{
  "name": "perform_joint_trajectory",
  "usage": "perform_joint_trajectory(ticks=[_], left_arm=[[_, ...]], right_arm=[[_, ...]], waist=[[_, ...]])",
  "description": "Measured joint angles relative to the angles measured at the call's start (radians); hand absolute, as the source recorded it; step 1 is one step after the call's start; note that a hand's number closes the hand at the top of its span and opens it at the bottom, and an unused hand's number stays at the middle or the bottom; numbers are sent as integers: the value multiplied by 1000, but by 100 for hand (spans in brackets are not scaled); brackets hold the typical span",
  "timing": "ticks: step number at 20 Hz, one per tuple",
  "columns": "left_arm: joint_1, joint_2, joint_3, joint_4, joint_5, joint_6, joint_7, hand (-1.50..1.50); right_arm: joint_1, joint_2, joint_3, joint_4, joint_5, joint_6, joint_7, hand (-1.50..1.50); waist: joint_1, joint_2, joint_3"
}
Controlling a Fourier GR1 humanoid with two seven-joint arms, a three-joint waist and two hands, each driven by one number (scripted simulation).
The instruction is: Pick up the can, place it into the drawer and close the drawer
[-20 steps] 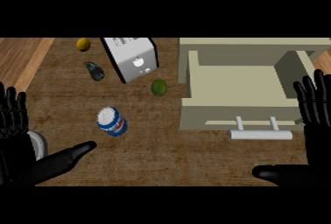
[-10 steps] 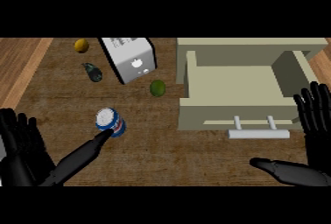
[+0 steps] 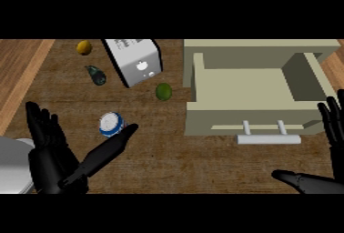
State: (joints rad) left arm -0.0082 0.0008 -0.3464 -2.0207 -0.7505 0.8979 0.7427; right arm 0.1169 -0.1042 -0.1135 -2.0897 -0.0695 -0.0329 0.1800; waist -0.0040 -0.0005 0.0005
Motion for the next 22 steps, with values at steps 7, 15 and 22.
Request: perform_joint_trajectory(ticks=[7,15,22], left_arm=[[-58,0,-12,190,88,104,-63,-150],[-65,7,-37,387,287,233,-253,-150],[-32,1,-29,486,506,302,-483,-150]], right_arm=[[25,3,-28,-1,-20,28,-34,-150],[28,-4,-52,-28,-30,47,-17,-150],[24,1,-59,-69,-21,42,19,-150]], waist=[[-2,1,-1],[-2,1,-1],[-1,1,-2]])
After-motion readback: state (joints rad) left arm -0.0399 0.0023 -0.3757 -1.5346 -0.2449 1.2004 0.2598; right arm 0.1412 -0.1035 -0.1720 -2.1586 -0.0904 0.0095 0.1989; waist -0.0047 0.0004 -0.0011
